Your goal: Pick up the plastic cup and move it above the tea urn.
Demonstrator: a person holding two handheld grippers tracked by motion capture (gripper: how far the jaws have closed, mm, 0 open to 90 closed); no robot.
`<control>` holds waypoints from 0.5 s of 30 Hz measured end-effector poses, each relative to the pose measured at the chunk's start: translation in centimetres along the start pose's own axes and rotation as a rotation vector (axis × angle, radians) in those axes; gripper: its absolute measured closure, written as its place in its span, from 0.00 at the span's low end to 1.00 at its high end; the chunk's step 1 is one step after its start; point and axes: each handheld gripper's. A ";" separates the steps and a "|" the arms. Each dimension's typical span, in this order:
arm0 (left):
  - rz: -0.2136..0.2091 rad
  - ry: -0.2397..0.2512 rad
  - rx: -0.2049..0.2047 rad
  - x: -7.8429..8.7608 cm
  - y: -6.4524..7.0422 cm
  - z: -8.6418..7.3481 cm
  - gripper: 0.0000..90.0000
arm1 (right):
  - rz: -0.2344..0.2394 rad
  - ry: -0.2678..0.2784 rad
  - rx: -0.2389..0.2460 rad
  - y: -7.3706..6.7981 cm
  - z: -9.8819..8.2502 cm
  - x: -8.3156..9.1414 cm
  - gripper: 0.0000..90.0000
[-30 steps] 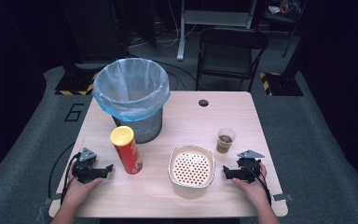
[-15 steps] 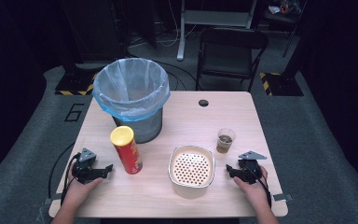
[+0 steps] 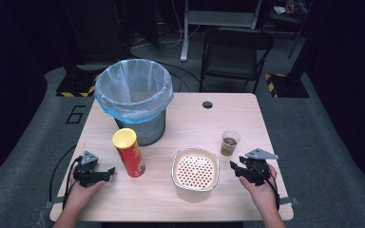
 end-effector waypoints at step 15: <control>0.000 -0.001 -0.001 0.0 0.0 0.0 0.14 | 0.178 0.001 0.073 -5.2 5.4 1.0 0.67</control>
Point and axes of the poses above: each handheld gripper's, and its own axes: x roughly backward along the jaws, z roughly out of its top, y roughly to its right, and after that the axes turned 5 degrees about -z, right-handed
